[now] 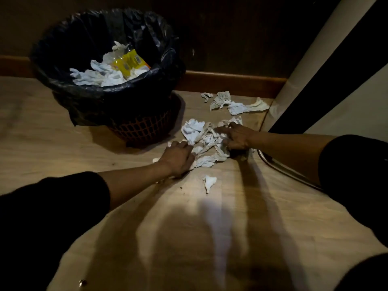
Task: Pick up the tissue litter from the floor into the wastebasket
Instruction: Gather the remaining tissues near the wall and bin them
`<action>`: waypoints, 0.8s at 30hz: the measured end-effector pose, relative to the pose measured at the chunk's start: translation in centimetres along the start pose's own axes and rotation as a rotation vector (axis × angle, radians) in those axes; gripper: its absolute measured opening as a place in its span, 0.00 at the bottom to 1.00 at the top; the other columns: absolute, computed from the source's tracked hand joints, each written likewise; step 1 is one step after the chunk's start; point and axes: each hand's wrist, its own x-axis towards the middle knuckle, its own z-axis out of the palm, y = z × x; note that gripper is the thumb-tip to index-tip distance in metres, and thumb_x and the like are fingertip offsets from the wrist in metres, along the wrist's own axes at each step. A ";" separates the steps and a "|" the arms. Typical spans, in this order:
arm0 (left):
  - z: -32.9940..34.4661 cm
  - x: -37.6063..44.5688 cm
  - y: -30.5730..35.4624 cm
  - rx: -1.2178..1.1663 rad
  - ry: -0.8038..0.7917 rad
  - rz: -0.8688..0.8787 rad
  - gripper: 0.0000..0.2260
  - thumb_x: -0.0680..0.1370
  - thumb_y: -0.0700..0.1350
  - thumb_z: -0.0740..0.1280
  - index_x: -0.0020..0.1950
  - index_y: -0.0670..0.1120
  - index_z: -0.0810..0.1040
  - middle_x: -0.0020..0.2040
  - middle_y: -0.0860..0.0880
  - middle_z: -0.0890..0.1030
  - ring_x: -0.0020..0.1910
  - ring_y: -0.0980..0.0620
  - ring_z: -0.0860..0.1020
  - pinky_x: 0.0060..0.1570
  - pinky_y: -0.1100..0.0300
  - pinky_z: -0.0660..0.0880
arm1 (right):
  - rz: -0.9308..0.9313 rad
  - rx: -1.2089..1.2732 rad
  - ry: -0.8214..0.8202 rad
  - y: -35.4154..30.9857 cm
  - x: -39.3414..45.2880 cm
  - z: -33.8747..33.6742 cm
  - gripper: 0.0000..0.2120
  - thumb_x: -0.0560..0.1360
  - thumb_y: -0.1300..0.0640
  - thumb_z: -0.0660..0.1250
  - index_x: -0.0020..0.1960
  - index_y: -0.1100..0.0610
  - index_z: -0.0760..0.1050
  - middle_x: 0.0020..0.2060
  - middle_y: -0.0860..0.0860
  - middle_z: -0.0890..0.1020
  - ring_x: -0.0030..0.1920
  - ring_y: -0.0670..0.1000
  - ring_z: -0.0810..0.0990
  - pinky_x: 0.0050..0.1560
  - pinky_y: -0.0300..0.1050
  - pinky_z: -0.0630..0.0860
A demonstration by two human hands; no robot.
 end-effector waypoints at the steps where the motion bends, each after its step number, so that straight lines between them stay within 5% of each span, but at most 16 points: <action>1: 0.0 -1.5 0.5 -0.031 -0.010 -0.025 0.27 0.79 0.63 0.47 0.68 0.47 0.69 0.65 0.42 0.72 0.63 0.37 0.71 0.58 0.41 0.72 | -0.013 -0.047 -0.030 -0.3 -0.3 -0.2 0.31 0.76 0.35 0.56 0.77 0.38 0.54 0.72 0.60 0.62 0.69 0.65 0.68 0.63 0.58 0.73; 4: -0.1 -4.8 2.9 -0.083 -0.057 -0.126 0.40 0.74 0.73 0.48 0.72 0.44 0.64 0.70 0.41 0.68 0.67 0.38 0.67 0.62 0.39 0.70 | -0.061 -0.178 -0.066 -1.0 -0.9 -0.9 0.32 0.77 0.32 0.55 0.75 0.47 0.62 0.69 0.61 0.65 0.67 0.63 0.69 0.65 0.57 0.72; 7: -0.4 -5.3 5.3 -0.151 -0.100 -0.253 0.53 0.63 0.82 0.52 0.75 0.44 0.56 0.72 0.42 0.64 0.69 0.40 0.64 0.65 0.38 0.67 | -0.102 -0.217 -0.108 -1.7 -1.1 -1.2 0.37 0.69 0.29 0.67 0.69 0.50 0.67 0.61 0.57 0.73 0.57 0.59 0.76 0.54 0.49 0.77; 10: -0.6 -4.2 6.9 -0.212 -0.165 -0.346 0.60 0.58 0.81 0.62 0.78 0.51 0.41 0.76 0.42 0.56 0.75 0.38 0.56 0.68 0.34 0.62 | -0.128 -0.188 -0.143 -2.1 -1.2 -0.9 0.37 0.66 0.36 0.75 0.67 0.52 0.68 0.59 0.57 0.77 0.56 0.59 0.77 0.46 0.45 0.73; 12: -0.4 -3.2 7.6 -0.206 -0.227 -0.395 0.61 0.60 0.75 0.68 0.78 0.52 0.35 0.79 0.41 0.48 0.77 0.36 0.49 0.69 0.32 0.59 | -0.147 -0.224 -0.109 -1.9 -1.3 -0.3 0.36 0.67 0.39 0.76 0.69 0.51 0.67 0.60 0.58 0.74 0.57 0.59 0.76 0.49 0.45 0.74; 14: -0.4 -2.5 7.8 -0.172 -0.266 -0.423 0.57 0.63 0.71 0.71 0.79 0.52 0.40 0.79 0.39 0.46 0.78 0.35 0.47 0.69 0.32 0.58 | -0.191 -0.310 -0.061 -1.7 -1.5 0.4 0.33 0.68 0.40 0.74 0.67 0.50 0.67 0.60 0.57 0.72 0.55 0.59 0.76 0.54 0.50 0.77; 18: 0.4 -2.5 7.6 -0.119 -0.163 -0.321 0.37 0.71 0.62 0.70 0.73 0.48 0.60 0.73 0.39 0.59 0.71 0.36 0.58 0.63 0.38 0.68 | -0.229 -0.249 -0.047 -1.6 -2.2 0.6 0.20 0.72 0.56 0.70 0.62 0.53 0.72 0.57 0.57 0.72 0.53 0.60 0.77 0.52 0.49 0.76; 24: 0.3 -5.2 4.4 -0.092 -0.082 -0.045 0.20 0.72 0.34 0.65 0.64 0.40 0.71 0.62 0.37 0.72 0.59 0.36 0.72 0.56 0.50 0.71 | -0.247 -0.284 -0.008 -1.9 -3.2 -0.6 0.20 0.69 0.64 0.69 0.60 0.54 0.78 0.58 0.55 0.78 0.58 0.57 0.78 0.55 0.46 0.74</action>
